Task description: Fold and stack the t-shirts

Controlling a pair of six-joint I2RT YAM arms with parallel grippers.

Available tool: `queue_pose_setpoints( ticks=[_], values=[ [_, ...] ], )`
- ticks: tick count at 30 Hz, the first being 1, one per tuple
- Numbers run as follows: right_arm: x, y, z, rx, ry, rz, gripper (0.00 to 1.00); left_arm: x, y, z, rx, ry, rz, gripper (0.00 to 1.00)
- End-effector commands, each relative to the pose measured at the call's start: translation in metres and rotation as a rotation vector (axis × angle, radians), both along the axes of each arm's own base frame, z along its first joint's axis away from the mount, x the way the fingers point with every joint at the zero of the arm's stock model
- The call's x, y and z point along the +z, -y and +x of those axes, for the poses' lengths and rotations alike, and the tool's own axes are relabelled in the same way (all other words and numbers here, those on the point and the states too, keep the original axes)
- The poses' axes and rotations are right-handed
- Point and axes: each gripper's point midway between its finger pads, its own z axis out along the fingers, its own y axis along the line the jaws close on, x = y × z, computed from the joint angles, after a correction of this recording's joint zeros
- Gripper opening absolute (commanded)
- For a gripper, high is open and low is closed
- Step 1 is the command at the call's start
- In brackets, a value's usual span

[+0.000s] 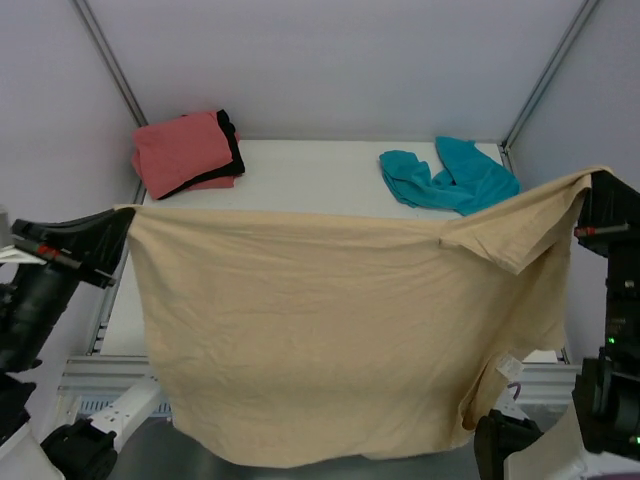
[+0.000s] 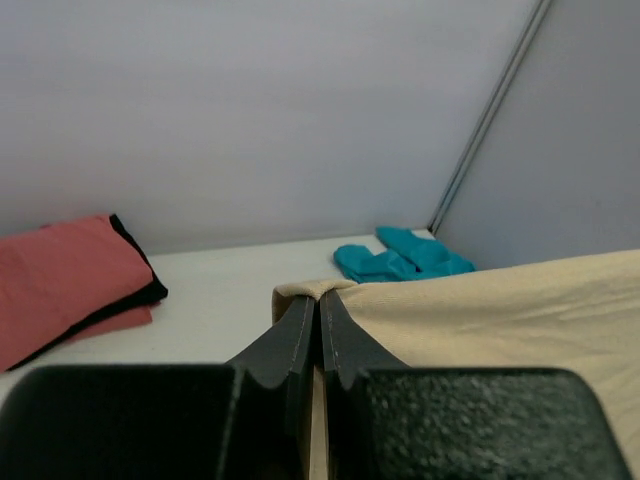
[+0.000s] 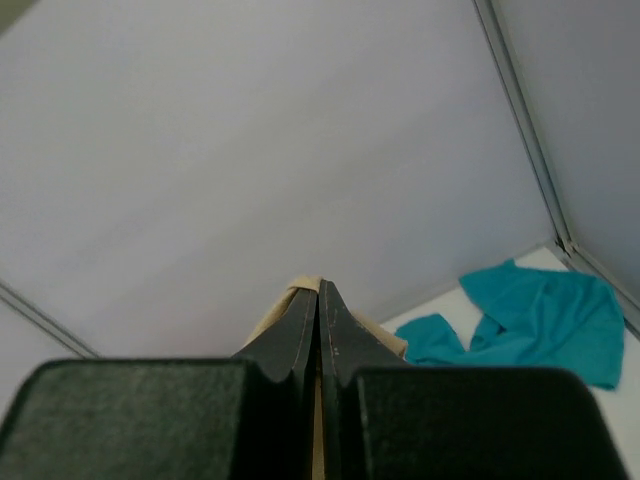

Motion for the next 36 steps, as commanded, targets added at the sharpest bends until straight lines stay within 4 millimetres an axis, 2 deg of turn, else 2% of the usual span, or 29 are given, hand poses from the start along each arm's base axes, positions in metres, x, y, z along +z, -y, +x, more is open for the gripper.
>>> queue_pose_setpoints(
  ticks=[1,2,3,4,5,6,7,8,9,10,11,13,14,16,17,18,20,21,22,23,24,27,28,29,32,33,34,35,36],
  values=[
    [-0.011,0.021,0.039,-0.062,-0.04,0.019,0.0,-0.021,0.016,0.037,0.002,-0.054,0.025,0.0],
    [-0.034,0.027,0.06,-0.064,-0.107,0.027,0.0,-0.028,0.02,0.047,0.001,-0.066,0.034,0.0],
    [-0.04,0.031,0.07,-0.071,-0.113,0.03,0.0,-0.043,0.027,0.066,0.003,-0.091,0.05,0.0],
    [-0.05,0.033,0.082,-0.072,-0.139,0.034,0.0,-0.048,0.03,0.075,0.008,-0.097,0.055,0.0],
    [-0.078,0.039,0.105,-0.071,-0.21,0.05,0.0,-0.057,0.035,0.089,0.011,-0.113,0.07,0.0],
    [-0.085,0.043,0.116,-0.077,-0.22,0.053,0.0,-0.074,0.04,0.104,0.015,-0.146,0.093,0.0],
    [-0.097,0.045,0.127,-0.077,-0.246,0.061,0.0,-0.073,0.043,0.115,0.023,-0.134,0.098,0.0],
    [-0.121,0.051,0.149,-0.083,-0.302,0.075,0.0,-0.085,0.049,0.137,0.035,-0.151,0.13,0.0],
    [-0.131,0.054,0.158,-0.084,-0.321,0.082,0.0,-0.096,0.051,0.146,0.042,-0.181,0.15,0.0],
    [-0.144,0.056,0.169,-0.083,-0.348,0.087,0.0,-0.097,0.054,0.158,0.052,-0.175,0.159,0.0],
    [-0.168,0.061,0.189,-0.083,-0.399,0.1,0.0,-0.116,0.06,0.178,0.059,-0.22,0.192,0.0],
    [-0.192,0.063,0.21,-0.069,-0.452,0.115,0.0,-0.133,0.067,0.205,0.078,-0.244,0.224,0.0],
    [-0.219,0.066,0.229,-0.066,-0.51,0.131,0.0,-0.15,0.067,0.217,0.099,-0.273,0.249,0.0],
    [-0.246,0.063,0.25,-0.04,-0.562,0.142,0.0,-0.16,0.067,0.234,0.126,-0.279,0.248,0.0],
    [-0.255,0.062,0.26,-0.03,-0.574,0.147,0.0,-0.182,0.067,0.247,0.132,-0.322,0.267,0.0],
    [-0.283,0.062,0.277,-0.019,-0.636,0.159,0.0,-0.191,0.067,0.254,0.137,-0.337,0.272,0.0],
    [-0.303,0.054,0.296,0.01,-0.668,0.16,0.0,-0.22,0.062,0.273,0.161,-0.391,0.294,0.0],
    [-0.324,0.048,0.312,0.028,-0.713,0.161,0.0,-0.229,0.059,0.278,0.17,-0.41,0.299,0.0],
    [-0.331,0.045,0.322,0.037,-0.718,0.159,0.0,-0.244,0.058,0.287,0.177,-0.431,0.306,0.0],
    [-0.337,0.035,0.331,0.086,-0.727,0.157,0.0,-0.251,0.05,0.293,0.204,-0.444,0.299,0.0],
    [-0.356,0.026,0.346,0.111,-0.771,0.15,0.0,-0.257,0.046,0.298,0.215,-0.452,0.297,0.0],
    [-0.374,0.009,0.373,0.155,-0.806,0.13,0.0,-0.278,0.03,0.315,0.259,-0.49,0.296,0.0],
    [-0.382,0.007,0.39,0.166,-0.818,0.123,0.0,-0.288,0.028,0.322,0.263,-0.51,0.302,0.0],
    [-0.385,0.002,0.399,0.175,-0.822,0.116,0.01,-0.291,0.026,0.328,0.266,-0.511,0.301,0.0],
    [-0.389,-0.01,0.433,0.203,-0.813,0.088,0.0,-0.303,0.02,0.35,0.286,-0.523,0.289,0.0],
    [-0.39,-0.014,0.442,0.213,-0.811,0.08,0.0,-0.309,0.021,0.363,0.287,-0.53,0.287,0.0],
    [-0.389,-0.016,0.459,0.218,-0.796,0.075,0.0,-0.312,0.021,0.369,0.289,-0.536,0.283,0.0],
    [-0.388,-0.018,0.467,0.225,-0.789,0.07,0.0,-0.315,0.023,0.376,0.287,-0.54,0.28,0.0],
    [-0.386,-0.023,0.475,0.235,-0.78,0.063,0.0,-0.327,0.024,0.386,0.287,-0.56,0.281,0.0]
  ],
)
